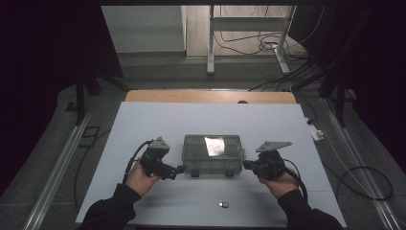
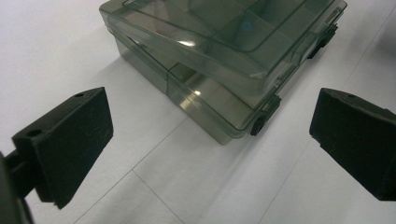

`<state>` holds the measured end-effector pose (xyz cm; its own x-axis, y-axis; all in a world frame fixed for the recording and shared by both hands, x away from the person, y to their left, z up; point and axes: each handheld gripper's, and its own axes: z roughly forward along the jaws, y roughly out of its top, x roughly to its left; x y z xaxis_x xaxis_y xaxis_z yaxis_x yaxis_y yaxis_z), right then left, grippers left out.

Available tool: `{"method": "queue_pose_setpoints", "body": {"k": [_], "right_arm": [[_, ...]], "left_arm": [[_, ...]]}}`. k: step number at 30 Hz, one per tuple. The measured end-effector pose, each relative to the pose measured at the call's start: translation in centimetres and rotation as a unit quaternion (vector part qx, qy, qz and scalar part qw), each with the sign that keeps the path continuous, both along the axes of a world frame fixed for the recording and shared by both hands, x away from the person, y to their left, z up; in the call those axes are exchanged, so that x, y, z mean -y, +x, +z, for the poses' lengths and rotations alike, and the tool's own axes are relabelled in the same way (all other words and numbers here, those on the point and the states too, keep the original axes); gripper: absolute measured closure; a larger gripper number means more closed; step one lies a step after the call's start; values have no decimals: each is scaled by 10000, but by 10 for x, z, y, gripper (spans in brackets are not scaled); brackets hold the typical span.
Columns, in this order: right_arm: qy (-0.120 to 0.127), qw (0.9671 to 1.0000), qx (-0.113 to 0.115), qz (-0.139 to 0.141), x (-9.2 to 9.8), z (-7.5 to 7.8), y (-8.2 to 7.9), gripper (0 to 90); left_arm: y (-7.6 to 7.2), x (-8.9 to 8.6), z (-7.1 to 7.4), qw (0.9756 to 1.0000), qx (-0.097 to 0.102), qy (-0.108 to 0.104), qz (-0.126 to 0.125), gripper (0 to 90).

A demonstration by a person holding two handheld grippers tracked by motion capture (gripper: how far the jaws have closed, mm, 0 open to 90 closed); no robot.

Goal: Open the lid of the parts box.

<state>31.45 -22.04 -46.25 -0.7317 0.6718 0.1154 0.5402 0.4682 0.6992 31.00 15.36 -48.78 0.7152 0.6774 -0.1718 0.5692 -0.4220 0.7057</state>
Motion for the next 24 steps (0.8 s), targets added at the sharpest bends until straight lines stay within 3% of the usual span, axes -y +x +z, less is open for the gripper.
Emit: {"method": "queue_pose_setpoints", "body": {"k": [24], "right_arm": [[266, 9993, 199, -150, -4, 14, 12, 886]], "left_arm": [[-3, 2, 3, 9998, 118, -39, -158, 0]]}}
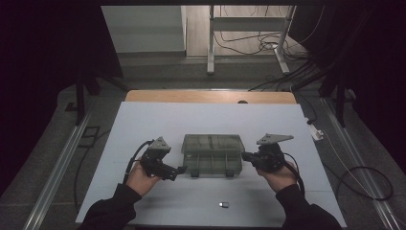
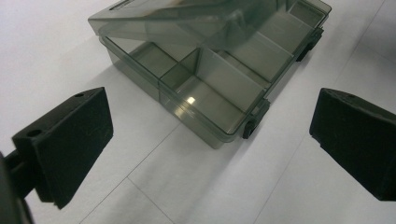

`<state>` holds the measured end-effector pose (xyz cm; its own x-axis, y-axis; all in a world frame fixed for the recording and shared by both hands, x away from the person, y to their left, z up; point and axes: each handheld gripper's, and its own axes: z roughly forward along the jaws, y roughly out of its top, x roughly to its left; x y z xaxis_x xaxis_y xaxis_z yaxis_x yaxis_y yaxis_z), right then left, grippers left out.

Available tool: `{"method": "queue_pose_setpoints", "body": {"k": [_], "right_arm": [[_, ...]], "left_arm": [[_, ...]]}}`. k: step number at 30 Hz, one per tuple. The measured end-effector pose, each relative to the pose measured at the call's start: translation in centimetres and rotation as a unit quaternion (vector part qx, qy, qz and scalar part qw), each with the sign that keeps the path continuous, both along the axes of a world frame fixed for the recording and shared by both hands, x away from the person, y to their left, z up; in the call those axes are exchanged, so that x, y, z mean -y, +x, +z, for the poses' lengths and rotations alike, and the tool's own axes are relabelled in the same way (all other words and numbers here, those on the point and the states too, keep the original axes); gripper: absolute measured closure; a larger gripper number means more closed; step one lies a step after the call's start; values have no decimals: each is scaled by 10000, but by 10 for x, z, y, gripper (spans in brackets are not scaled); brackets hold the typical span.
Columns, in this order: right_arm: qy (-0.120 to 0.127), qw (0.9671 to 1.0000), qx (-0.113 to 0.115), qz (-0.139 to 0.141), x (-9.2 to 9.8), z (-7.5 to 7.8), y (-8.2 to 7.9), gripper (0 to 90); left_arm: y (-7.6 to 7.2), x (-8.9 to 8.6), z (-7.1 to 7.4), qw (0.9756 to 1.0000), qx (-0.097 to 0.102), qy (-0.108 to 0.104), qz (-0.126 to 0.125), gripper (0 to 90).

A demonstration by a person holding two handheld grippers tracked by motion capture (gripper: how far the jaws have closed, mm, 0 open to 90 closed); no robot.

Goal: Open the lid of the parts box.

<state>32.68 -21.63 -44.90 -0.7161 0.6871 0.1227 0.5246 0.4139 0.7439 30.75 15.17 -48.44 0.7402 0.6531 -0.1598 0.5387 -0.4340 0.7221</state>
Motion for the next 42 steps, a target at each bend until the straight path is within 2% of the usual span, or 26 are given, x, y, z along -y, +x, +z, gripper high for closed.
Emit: {"method": "queue_pose_setpoints", "body": {"k": [12, 21, 31, 36, 42], "right_arm": [[162, 9998, 111, -78, -1, 8, 12, 887], [231, 9995, 192, -109, -4, 15, 20, 887], [228, 9994, 252, -100, -9, 21, 30, 887], [193, 9994, 279, -116, -12, 22, 34, 887], [218, 9993, 288, -138, -12, 23, 39, 887]], "left_arm": [[-1, 4, 0, 10000, 57, -5, -2, 0], [-4, 11, 2, 9997, 163, -74, -173, 0], [-1, 23, 0, 9994, 115, -112, -322, 1], [1, 32, -2, 9995, 77, -67, -315, 31], [2, 45, -5, 9991, 62, -12, -418, 123]]}}
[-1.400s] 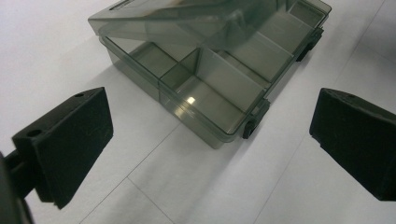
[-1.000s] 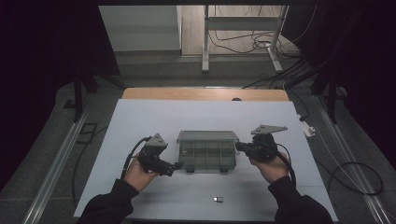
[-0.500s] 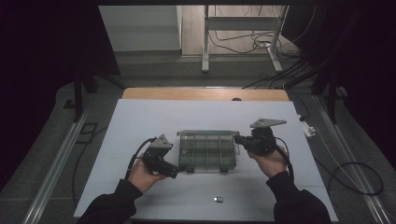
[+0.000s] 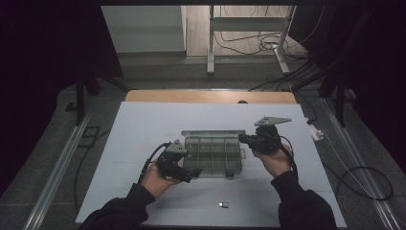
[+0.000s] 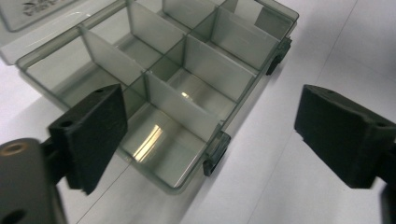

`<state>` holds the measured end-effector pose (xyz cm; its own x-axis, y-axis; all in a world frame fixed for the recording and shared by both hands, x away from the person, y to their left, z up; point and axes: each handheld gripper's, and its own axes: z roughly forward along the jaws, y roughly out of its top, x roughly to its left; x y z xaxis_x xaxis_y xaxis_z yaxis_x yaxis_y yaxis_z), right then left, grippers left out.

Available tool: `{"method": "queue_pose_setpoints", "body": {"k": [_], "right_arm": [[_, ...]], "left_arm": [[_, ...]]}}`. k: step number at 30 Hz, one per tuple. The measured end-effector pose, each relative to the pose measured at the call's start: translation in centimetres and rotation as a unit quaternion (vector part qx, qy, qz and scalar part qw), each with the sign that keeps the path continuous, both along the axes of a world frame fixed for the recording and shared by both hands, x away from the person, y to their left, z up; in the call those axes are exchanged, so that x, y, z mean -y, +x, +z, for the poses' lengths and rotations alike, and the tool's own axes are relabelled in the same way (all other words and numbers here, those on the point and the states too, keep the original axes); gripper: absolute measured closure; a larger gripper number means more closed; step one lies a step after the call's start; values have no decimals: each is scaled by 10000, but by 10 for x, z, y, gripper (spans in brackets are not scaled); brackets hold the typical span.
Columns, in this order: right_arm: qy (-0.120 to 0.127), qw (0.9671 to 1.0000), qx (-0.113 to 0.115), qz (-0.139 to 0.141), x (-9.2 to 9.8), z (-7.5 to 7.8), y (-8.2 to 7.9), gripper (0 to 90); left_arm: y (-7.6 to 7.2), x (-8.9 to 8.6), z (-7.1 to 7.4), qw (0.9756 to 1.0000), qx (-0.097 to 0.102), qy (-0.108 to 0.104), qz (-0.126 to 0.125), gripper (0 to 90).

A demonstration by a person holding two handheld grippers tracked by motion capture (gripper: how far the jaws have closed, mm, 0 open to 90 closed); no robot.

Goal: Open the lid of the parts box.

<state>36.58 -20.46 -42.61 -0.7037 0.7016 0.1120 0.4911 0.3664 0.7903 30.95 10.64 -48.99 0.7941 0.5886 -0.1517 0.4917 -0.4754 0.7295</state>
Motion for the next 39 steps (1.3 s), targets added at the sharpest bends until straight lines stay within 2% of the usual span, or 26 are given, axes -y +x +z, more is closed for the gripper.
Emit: {"method": "queue_pose_setpoints", "body": {"k": [3, 11, 12, 15, 19, 25, 30, 39], "right_arm": [[2, 10000, 18, -6, 0, 0, 2, 887], [5, 10000, 31, -42, -2, 2, 7, 887], [15, 10000, 50, -39, -2, 2, 9, 887], [11, 10000, 52, -46, -4, 3, 11, 887], [6, 9999, 90, -43, -5, 4, 13, 887], [-32, 9999, 105, -52, -9, 4, 18, 887], [-31, 9999, 124, -77, -10, 3, 23, 887], [-21, 9998, 155, -151, -12, 2, 34, 887]], "left_arm": [[0, 2, -1, 10000, 10, 3, -20, 168], [2, 6, -1, 9999, 9, -111, -74, 470], [3, 7, -1, 9999, -21, -121, -79, 549], [4, 9, -3, 9998, -68, -141, -116, 668], [5, 11, -4, 9998, -79, -117, -149, 797], [7, 15, -8, 9997, -155, -5, -167, 882], [8, 17, -13, 9996, -181, 135, -159, 887], [8, 18, -14, 9997, -153, 129, -170, 888]]}}
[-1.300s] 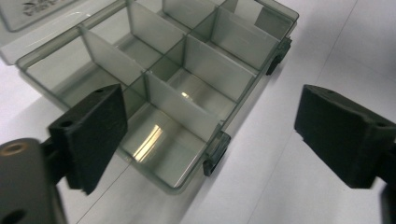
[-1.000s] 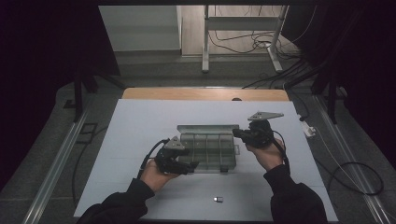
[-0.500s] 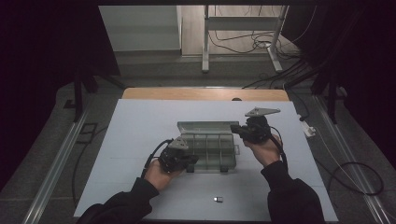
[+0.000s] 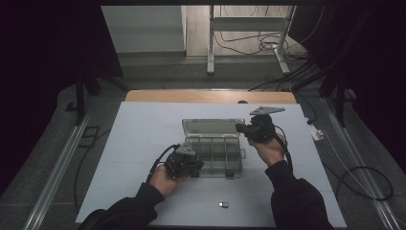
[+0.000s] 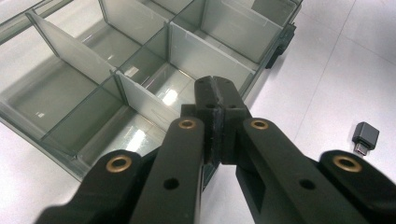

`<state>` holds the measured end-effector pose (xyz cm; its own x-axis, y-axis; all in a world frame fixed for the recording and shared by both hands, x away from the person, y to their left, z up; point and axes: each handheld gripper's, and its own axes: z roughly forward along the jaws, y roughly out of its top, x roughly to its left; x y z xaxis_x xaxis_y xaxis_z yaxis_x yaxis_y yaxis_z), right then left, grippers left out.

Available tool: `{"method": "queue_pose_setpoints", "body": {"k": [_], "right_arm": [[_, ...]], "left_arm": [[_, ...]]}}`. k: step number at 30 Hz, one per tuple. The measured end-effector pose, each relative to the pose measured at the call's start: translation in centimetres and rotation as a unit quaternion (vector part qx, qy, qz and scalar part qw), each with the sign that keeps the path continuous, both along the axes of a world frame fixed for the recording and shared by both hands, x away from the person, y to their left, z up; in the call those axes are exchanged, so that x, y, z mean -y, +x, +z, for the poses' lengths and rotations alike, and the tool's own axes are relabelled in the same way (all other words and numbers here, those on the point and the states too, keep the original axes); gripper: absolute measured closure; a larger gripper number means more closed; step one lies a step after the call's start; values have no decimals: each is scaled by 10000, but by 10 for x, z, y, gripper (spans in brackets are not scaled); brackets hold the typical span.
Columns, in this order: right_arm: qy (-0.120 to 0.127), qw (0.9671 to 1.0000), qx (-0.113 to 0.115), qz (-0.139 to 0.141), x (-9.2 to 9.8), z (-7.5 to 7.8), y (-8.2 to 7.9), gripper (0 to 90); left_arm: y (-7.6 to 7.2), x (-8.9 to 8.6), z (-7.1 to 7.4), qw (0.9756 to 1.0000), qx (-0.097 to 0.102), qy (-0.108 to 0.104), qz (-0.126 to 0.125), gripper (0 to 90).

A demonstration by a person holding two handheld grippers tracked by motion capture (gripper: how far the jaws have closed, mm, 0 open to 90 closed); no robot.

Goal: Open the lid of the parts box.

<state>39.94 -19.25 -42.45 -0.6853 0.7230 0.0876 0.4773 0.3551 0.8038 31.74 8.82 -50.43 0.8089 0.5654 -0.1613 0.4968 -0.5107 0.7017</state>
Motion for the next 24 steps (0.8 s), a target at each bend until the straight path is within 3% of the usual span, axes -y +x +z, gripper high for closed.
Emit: {"method": "queue_pose_setpoints", "body": {"k": [24], "right_arm": [[44, 9998, 57, -160, -3, -1, 23, 887]], "left_arm": [[0, 0, 0, 10000, 0, 0, -29, 888]]}}
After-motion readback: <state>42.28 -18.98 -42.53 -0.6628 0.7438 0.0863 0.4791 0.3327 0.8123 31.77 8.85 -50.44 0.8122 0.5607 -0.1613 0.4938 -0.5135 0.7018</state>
